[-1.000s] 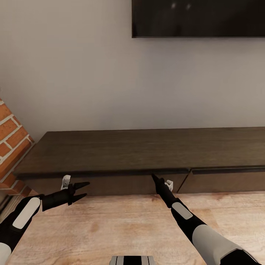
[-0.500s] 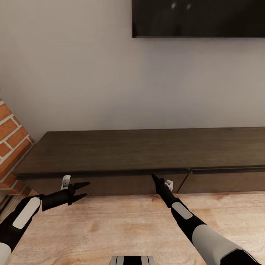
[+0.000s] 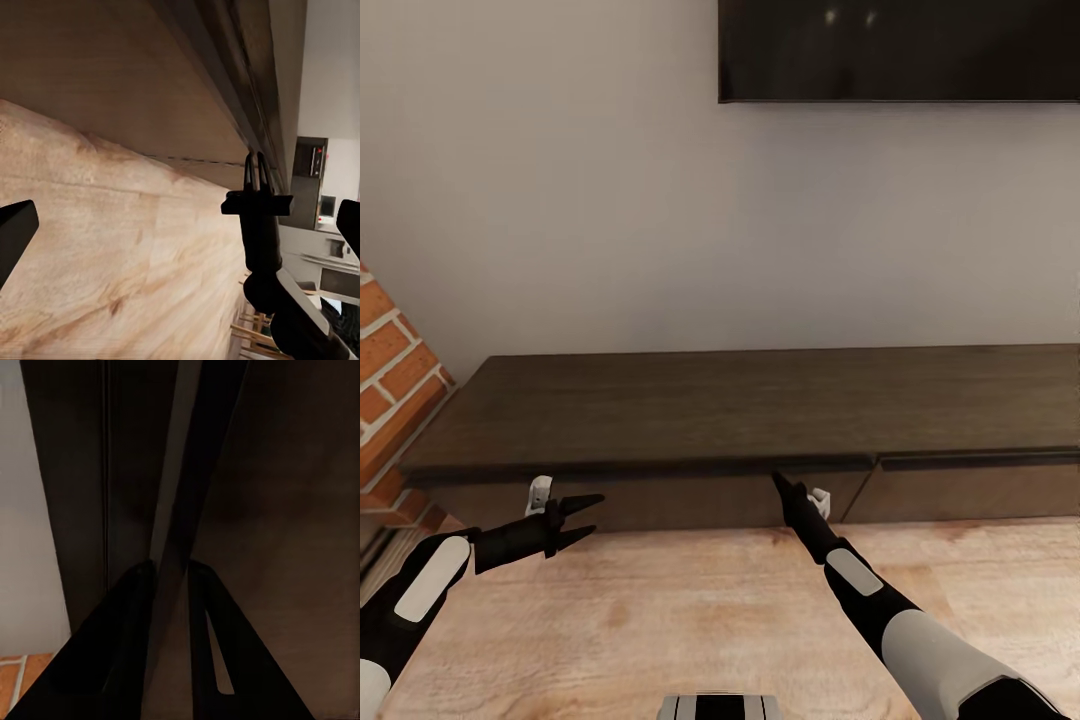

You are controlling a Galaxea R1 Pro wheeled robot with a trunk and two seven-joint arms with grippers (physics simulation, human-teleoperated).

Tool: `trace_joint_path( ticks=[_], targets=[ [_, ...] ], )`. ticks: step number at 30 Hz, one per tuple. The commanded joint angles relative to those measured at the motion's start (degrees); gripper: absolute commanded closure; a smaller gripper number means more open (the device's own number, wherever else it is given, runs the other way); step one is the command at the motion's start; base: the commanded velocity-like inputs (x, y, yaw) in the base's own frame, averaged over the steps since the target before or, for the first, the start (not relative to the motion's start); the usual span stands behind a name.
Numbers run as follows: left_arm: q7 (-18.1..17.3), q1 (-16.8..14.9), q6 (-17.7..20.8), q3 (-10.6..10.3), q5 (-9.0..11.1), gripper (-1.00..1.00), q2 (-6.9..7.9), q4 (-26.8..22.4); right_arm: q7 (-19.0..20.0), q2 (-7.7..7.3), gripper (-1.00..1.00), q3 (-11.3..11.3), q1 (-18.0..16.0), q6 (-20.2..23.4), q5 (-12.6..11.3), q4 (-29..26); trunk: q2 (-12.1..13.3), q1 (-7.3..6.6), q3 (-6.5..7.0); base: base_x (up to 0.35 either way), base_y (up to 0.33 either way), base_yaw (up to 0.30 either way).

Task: Place each of the two pumpkins and all three candles from the living room inside a cabinet in the living room (use any cabinet), then make sure every cabinet is closed, and position the cauldron so it is next to a table in the living room.

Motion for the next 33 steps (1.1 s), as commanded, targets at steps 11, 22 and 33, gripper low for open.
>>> trace_joint_path(
  ticks=[11,22,33],
  targets=[
    [-0.18,-0.02,0.15,-0.09,0.05,-1.00,0.06,-0.07,0.59,-0.07,1.00,-0.40,-0.03,0.26,-1.12,0.24,-0.02,-0.02,-0.05,-0.050,0.000,0.000],
    [-0.17,-0.02,0.15,-0.09,0.01,-1.00,0.06,0.01,0.97,-0.05,1.00,-0.40,-0.03,-0.56,-1.12,0.11,-0.02,-0.02,-0.05,-0.049,0.000,0.000],
    [-0.18,-0.02,0.15,-0.09,0.01,-1.00,0.06,-0.01,0.98,-0.05,1.00,-0.31,-0.03,-0.39,-1.11,-0.03,-0.02,-0.02,-0.05,-0.070,0.000,0.000]
  ],
)
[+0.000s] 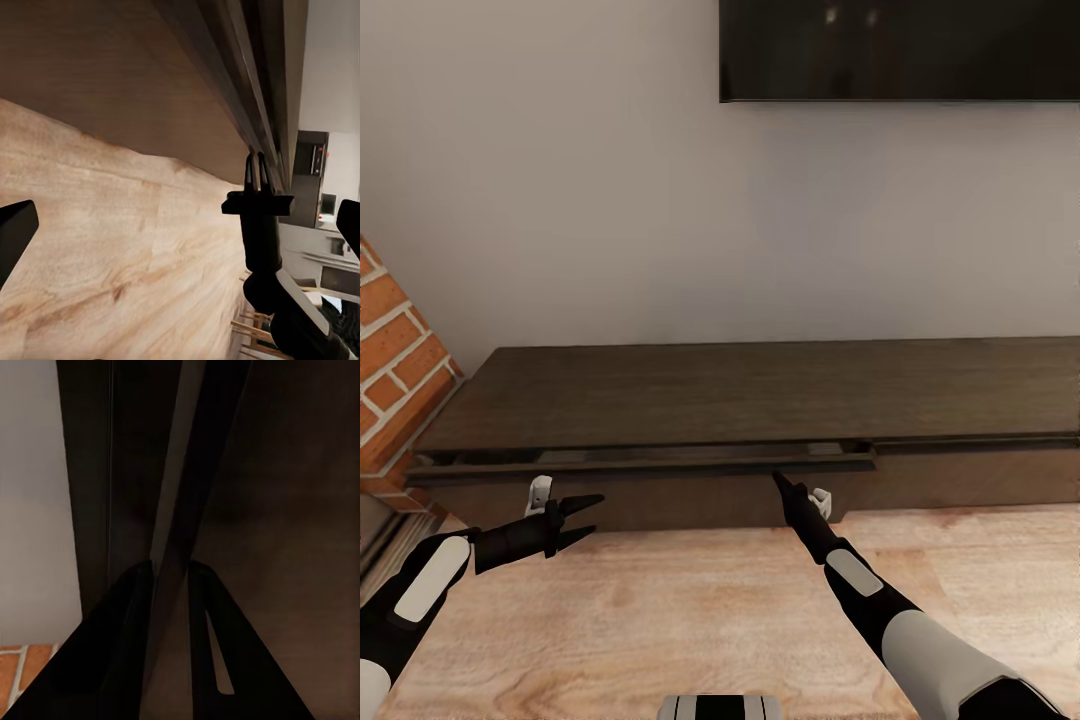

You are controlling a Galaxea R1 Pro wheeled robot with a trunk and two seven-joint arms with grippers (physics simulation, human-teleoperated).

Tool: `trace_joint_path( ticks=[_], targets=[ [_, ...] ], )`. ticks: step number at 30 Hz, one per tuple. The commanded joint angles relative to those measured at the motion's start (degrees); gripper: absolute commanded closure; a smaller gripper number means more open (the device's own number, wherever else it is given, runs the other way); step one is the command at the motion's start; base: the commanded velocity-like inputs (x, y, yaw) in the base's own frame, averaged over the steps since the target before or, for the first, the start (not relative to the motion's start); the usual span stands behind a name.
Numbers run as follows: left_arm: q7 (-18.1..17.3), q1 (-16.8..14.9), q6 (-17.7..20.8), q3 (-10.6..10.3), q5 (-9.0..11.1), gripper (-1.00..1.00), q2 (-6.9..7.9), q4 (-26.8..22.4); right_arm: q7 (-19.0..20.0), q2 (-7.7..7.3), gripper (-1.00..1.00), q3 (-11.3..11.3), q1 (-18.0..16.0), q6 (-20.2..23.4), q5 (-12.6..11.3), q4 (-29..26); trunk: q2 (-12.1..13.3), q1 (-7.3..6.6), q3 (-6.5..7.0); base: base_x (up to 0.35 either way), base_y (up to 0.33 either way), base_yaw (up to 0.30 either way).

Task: Place each of the two pumpkins and all three candles from the living room inside a cabinet in the living room (use any cabinet), then make sure every cabinet is closed, and position the cauldron so it is next to a table in the living room.

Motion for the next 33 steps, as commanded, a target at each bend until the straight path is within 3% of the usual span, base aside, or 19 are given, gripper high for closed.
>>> trace_joint_path(
  ticks=[1,33],
  targets=[
    [-0.20,-0.02,0.14,-0.10,0.02,-1.00,0.05,0.00,0.64,-0.03,1.00,-0.30,-0.09,0.41,-1.18,-0.08,-0.03,-0.03,-0.03,-0.087,0.000,0.000],
    [-0.21,-0.02,0.14,-0.18,0.11,-1.00,0.05,-0.39,0.64,-0.10,1.00,-0.24,-0.09,0.40,-1.11,-0.08,-0.03,-0.03,-0.03,-0.113,0.003,0.000]
  ],
)
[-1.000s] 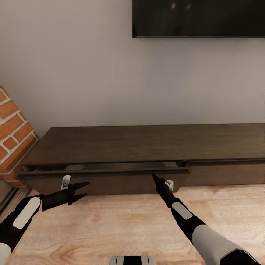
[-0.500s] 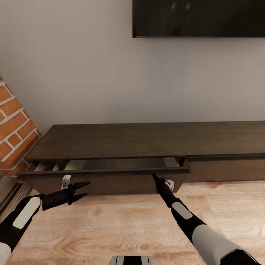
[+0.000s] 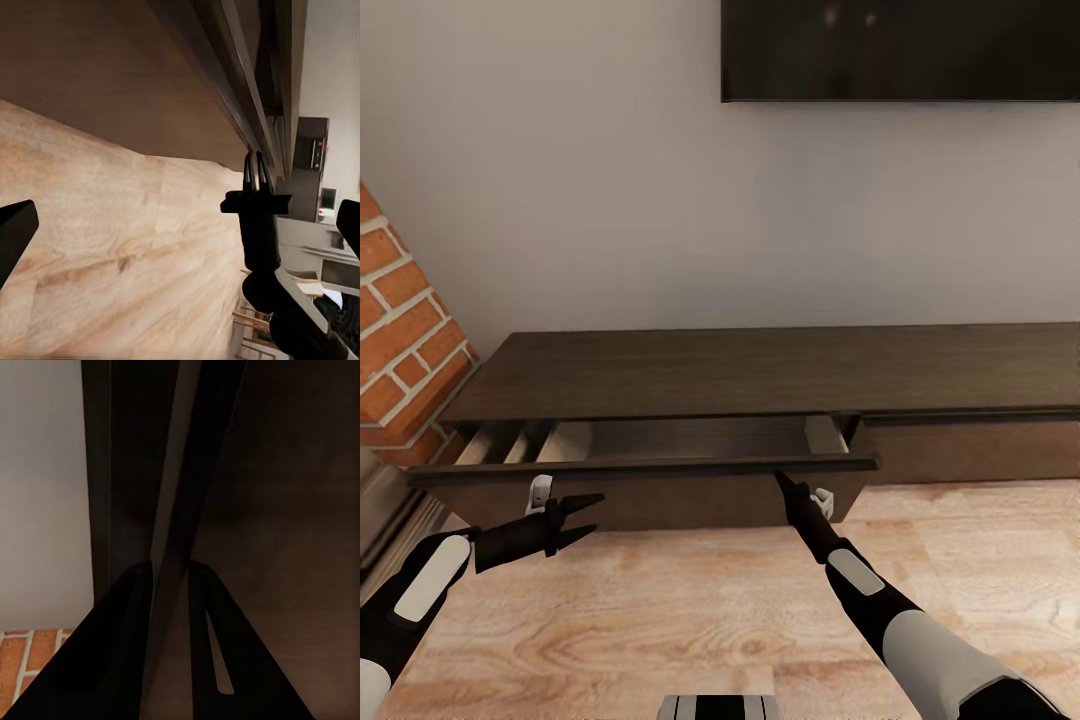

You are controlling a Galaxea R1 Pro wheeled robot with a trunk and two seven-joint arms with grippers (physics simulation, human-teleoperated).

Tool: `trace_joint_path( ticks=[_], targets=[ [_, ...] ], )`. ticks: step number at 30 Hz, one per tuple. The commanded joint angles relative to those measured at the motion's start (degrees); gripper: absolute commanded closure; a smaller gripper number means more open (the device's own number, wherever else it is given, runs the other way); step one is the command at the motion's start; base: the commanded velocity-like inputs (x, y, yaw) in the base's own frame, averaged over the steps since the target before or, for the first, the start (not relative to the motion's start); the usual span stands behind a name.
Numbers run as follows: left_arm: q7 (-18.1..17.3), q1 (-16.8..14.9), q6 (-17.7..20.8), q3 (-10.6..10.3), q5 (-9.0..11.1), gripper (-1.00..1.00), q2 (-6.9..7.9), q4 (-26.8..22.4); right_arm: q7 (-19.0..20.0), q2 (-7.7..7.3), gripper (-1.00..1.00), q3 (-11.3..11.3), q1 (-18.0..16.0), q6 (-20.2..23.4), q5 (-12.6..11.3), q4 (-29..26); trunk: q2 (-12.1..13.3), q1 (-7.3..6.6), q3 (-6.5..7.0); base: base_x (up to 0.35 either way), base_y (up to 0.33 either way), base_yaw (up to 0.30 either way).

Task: Place each of the two pumpkins and all three candles from the living room inside a cabinet in the living room (use any cabinet), then make sure every cabinet is closed, and position the cauldron so it is next to a table in the living room.

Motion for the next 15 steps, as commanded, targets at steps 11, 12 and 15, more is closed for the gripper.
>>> trace_joint_path(
  ticks=[11,12,15],
  targets=[
    [-0.92,-0.04,0.22,-0.56,0.05,-1.00,0.08,0.09,0.62,-0.01,1.00,0.46,-0.07,0.35,-0.64,-0.20,-0.03,-0.03,-0.03,-0.004,0.001,0.000],
    [-1.84,-0.04,0.22,-0.70,0.04,-1.00,0.10,0.18,0.62,-0.01,1.00,0.46,-0.07,0.34,-0.64,-0.20,-0.03,-0.03,-0.03,0.000,0.016,0.000],
    [-5.86,-0.04,0.23,-1.06,-0.20,-1.00,0.18,0.42,0.62,-0.01,1.00,0.46,-0.07,0.39,-0.64,-0.20,-0.03,-0.03,-0.03,-0.061,0.094,0.000]
  ],
)
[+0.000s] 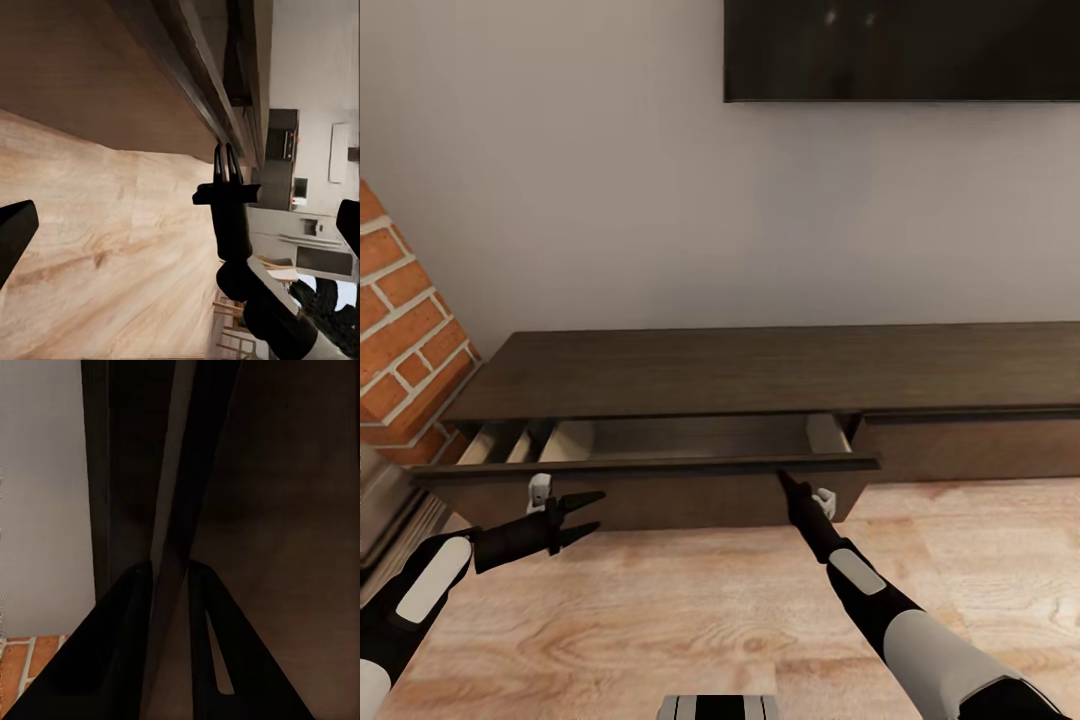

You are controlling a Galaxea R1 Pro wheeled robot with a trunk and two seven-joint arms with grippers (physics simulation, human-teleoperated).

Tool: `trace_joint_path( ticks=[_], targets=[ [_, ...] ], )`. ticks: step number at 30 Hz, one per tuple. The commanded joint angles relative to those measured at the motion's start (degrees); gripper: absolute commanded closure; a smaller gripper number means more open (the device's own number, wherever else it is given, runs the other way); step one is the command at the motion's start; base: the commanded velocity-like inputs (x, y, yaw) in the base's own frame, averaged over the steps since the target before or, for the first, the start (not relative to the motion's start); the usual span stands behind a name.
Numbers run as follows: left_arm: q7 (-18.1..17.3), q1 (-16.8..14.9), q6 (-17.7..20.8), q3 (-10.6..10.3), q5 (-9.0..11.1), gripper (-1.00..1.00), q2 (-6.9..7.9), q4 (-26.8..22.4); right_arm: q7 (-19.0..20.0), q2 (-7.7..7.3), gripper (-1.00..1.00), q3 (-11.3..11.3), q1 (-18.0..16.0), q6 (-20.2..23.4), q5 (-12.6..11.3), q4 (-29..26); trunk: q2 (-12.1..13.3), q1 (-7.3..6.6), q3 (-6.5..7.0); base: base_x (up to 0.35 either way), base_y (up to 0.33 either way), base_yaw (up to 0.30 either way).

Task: Place each of the two pumpkins and all three candles from the living room inside a cabinet in the living room (use any cabinet), then make sure every cabinet is closed, and position the cauldron so it is next to a table in the living room.

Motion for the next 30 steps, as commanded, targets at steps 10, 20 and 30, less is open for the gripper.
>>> trace_joint_path(
  ticks=[10,20,30],
  targets=[
    [-2.22,-0.06,0.20,-0.28,-0.11,-1.00,0.07,0.22,0.58,0.04,1.00,1.36,-0.04,0.34,-0.08,-0.37,-0.03,-0.03,-0.04,-0.051,0.037,0.000],
    [-2.23,-0.06,0.18,-0.31,-0.34,-1.00,-0.02,0.20,0.59,0.04,1.00,1.40,-0.04,0.36,-0.07,-0.37,-0.03,-0.03,-0.04,-0.069,0.029,0.000],
    [-2.23,-0.06,0.18,-0.31,-0.35,-1.00,-0.02,0.00,0.59,0.04,1.00,1.40,-0.04,0.39,-0.06,-0.37,-0.03,-0.03,-0.04,-0.112,0.000,0.000]
  ],
)
